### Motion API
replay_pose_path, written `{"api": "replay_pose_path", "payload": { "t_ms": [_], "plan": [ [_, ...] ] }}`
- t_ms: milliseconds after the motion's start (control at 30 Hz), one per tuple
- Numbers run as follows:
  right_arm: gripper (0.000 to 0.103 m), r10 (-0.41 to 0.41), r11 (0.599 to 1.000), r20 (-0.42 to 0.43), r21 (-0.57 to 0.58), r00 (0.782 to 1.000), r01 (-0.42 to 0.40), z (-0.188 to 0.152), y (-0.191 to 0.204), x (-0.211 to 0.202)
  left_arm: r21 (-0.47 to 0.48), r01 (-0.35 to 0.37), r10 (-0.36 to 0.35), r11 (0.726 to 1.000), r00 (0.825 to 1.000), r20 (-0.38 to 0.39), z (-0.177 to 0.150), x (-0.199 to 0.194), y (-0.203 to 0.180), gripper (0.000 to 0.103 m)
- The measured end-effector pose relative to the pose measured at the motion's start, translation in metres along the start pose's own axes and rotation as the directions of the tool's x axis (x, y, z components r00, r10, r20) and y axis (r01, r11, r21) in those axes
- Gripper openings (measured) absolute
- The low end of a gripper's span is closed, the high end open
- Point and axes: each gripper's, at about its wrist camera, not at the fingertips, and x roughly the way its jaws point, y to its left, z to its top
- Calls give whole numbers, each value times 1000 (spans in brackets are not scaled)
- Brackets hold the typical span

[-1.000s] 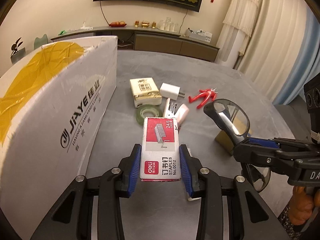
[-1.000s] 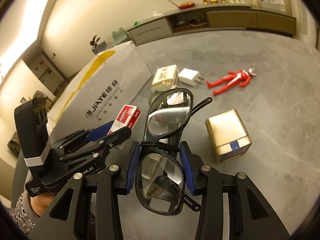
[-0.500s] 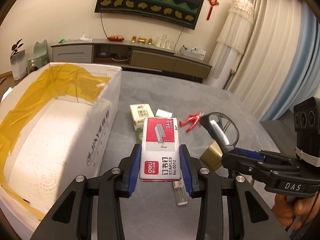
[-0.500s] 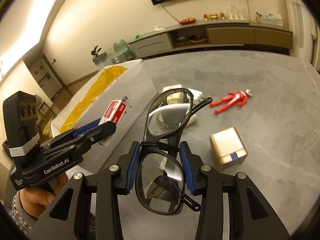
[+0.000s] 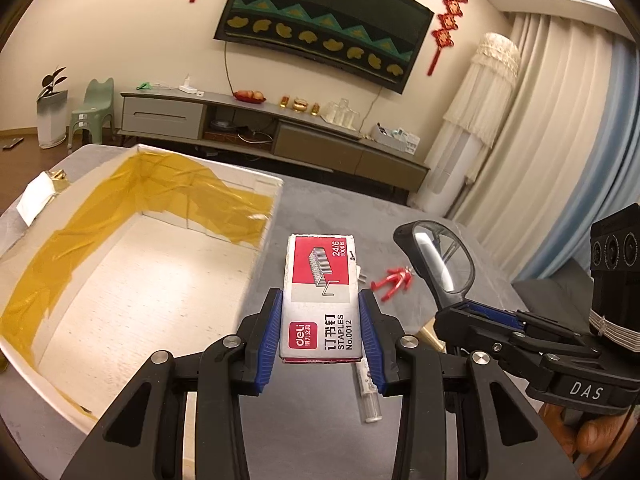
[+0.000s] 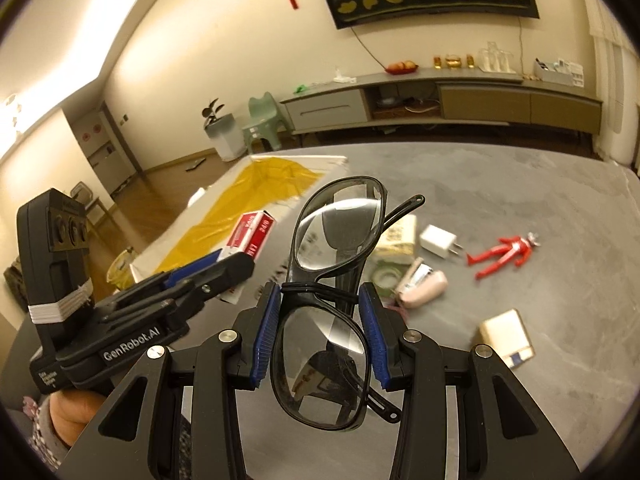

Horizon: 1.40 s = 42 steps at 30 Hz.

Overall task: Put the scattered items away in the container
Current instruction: 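Carry the eyeglasses and staples box over the white cardboard box with both tools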

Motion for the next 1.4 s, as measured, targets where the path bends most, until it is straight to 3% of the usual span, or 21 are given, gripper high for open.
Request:
{"api": "replay_pose_path", "payload": {
  "t_ms": [367,600,933,1400],
  "plan": [
    [43,34,996,8,-77,999,-33,33,49,20,-68,-35,39,997,998,48,23,-19,39,39],
    [43,45,996,-9,-76,999,-46,46,60,38,-98,-67,71,993,997,32,41,-15,70,39],
    [43,62,994,-22,-89,998,-63,65,69,61,-64,-77,78,995,997,25,62,-6,78,39],
    [43,45,997,-91,-62,995,-50,100,64,129,-137,-134,125,982,990,-73,96,48,138,39]
  ]
}}
